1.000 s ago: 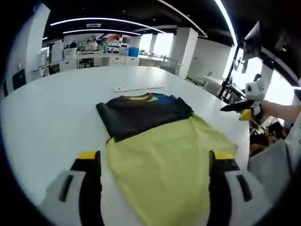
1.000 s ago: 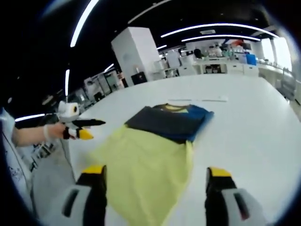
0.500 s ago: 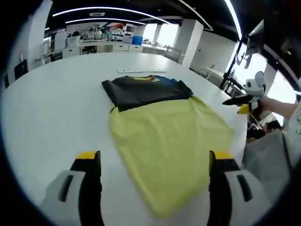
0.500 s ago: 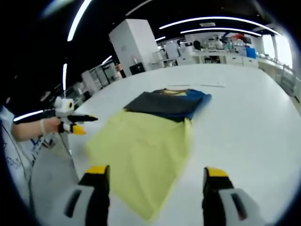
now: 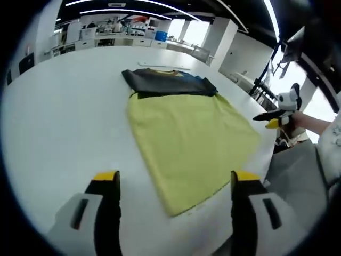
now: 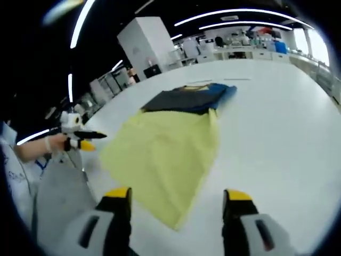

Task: Fold the garment on the visible template until the final outline fits inside the template.

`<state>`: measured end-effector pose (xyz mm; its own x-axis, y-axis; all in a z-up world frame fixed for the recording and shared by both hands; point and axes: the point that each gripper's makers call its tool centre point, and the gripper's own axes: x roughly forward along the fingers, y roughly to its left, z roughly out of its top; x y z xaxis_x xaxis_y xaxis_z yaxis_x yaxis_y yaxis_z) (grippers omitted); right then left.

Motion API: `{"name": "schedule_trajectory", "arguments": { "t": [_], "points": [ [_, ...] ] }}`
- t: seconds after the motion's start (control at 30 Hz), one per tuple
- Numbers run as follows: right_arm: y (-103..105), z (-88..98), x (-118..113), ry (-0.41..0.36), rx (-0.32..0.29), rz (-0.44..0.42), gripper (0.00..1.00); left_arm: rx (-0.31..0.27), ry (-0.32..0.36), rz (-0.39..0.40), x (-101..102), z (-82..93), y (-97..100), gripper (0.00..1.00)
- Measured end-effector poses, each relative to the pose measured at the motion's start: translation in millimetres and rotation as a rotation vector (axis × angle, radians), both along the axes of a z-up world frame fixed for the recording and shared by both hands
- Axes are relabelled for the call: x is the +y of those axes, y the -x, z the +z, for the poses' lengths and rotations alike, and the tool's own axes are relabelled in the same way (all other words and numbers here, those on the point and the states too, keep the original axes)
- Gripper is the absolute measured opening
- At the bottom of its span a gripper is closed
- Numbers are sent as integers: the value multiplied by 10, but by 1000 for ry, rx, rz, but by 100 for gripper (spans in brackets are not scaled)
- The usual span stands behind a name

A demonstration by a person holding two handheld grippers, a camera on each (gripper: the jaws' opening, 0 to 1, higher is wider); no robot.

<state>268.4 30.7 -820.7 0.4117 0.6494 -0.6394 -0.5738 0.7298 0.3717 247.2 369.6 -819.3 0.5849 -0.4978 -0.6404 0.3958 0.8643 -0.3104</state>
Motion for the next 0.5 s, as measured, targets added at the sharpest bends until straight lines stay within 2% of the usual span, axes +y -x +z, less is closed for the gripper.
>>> {"name": "schedule_trajectory", "arguments": {
  "t": [0.17, 0.27, 0.43, 0.5],
  "points": [
    [70, -52, 4, -10, 31, 7, 61, 15, 12, 26, 99, -48, 34, 73],
    [104, -38, 22, -18, 37, 12, 59, 40, 20, 26, 65, -71, 78, 66],
    [163, -57, 24, -25, 54, 25, 52, 69, 50, 58, 92, -100, 125, 49],
    [204, -46, 39, -41, 64, 34, 45, 87, 52, 67, 99, -112, 158, 44]
  ]
}}
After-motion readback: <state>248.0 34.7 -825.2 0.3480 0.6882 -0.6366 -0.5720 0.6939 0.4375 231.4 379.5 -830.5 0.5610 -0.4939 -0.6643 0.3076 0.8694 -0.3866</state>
